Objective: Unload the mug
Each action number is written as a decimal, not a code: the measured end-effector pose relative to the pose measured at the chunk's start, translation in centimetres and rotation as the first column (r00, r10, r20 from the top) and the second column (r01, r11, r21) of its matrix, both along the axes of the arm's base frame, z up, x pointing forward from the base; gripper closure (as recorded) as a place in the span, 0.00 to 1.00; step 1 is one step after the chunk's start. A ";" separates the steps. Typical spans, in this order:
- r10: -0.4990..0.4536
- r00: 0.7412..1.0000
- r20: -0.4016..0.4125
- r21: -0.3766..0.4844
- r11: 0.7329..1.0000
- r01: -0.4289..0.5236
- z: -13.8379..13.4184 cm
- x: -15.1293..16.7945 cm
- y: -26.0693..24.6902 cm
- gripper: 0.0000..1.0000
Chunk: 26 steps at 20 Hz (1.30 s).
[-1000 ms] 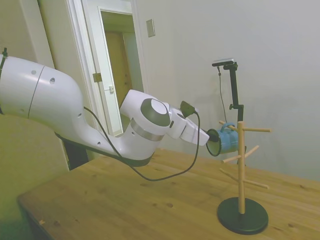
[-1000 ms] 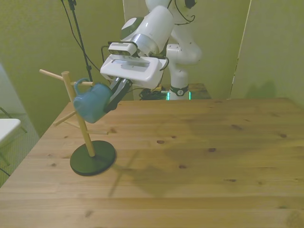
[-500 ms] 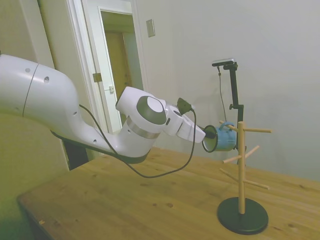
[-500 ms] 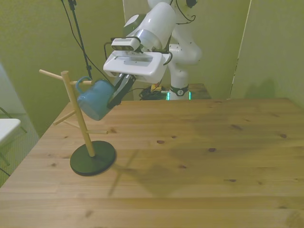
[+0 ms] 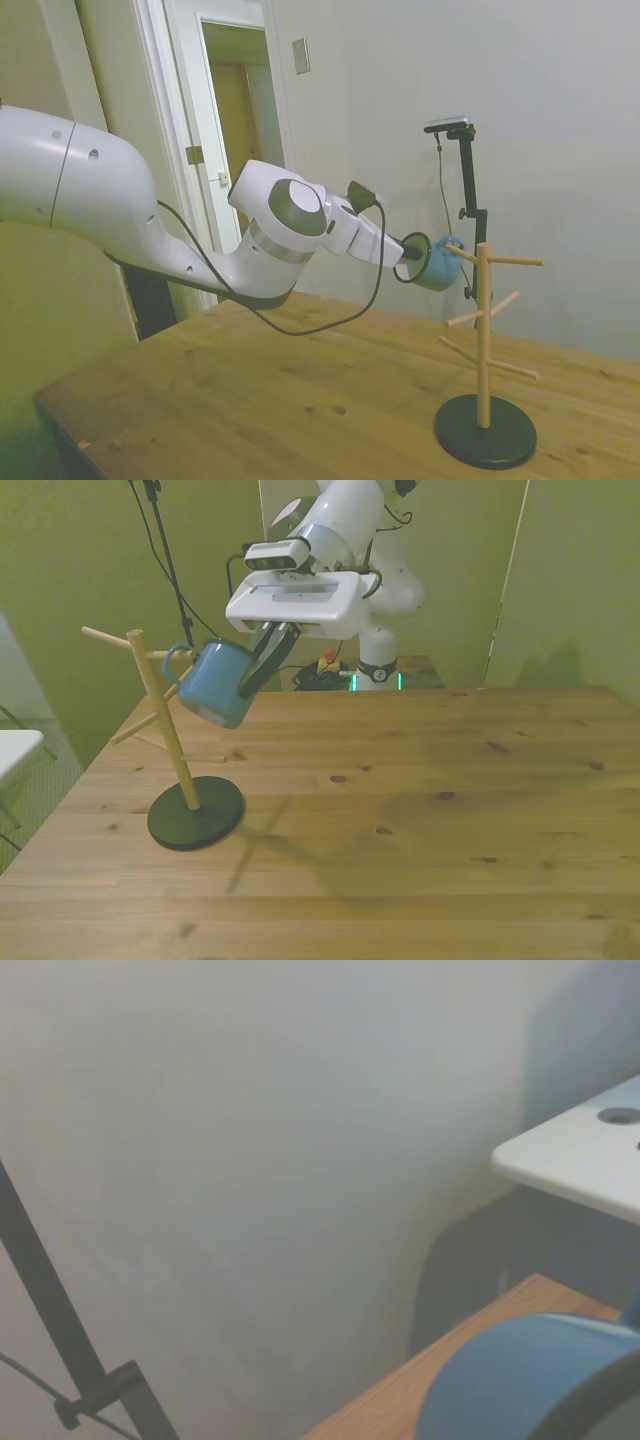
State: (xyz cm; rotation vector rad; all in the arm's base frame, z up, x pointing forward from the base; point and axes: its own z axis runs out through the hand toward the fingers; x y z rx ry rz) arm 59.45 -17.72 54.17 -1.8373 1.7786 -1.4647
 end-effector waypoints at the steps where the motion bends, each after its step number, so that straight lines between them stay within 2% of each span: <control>1: 0.005 1.000 0.002 0.000 1.000 -0.005 0.2 0.3 0.3 1.00; 6: 0.048 0.999 -0.009 0.002 0.999 -0.048 0.9 2.1 4.0 1.00; 9: 0.135 0.988 -0.072 0.039 0.990 -0.132 -0.5 3.7 9.0 1.00; 11: 0.214 0.966 -0.145 0.077 0.976 -0.205 -2.3 4.0 12.4 1.00; 14: 0.304 0.918 -0.254 0.135 0.951 -0.278 -4.9 2.5 15.4 1.00; 18: 0.370 0.828 -0.421 0.223 0.927 -0.301 -8.5 -1.3 16.4 1.00; 21: 0.422 0.741 -0.523 0.302 0.904 -0.302 -8.8 -3.3 15.9 1.00; 23: 0.460 0.663 -0.590 0.356 0.886 -0.298 -7.6 -5.2 14.2 1.00; 26: 0.501 0.529 -0.685 0.417 0.865 -0.279 -6.0 -8.7 9.0 1.00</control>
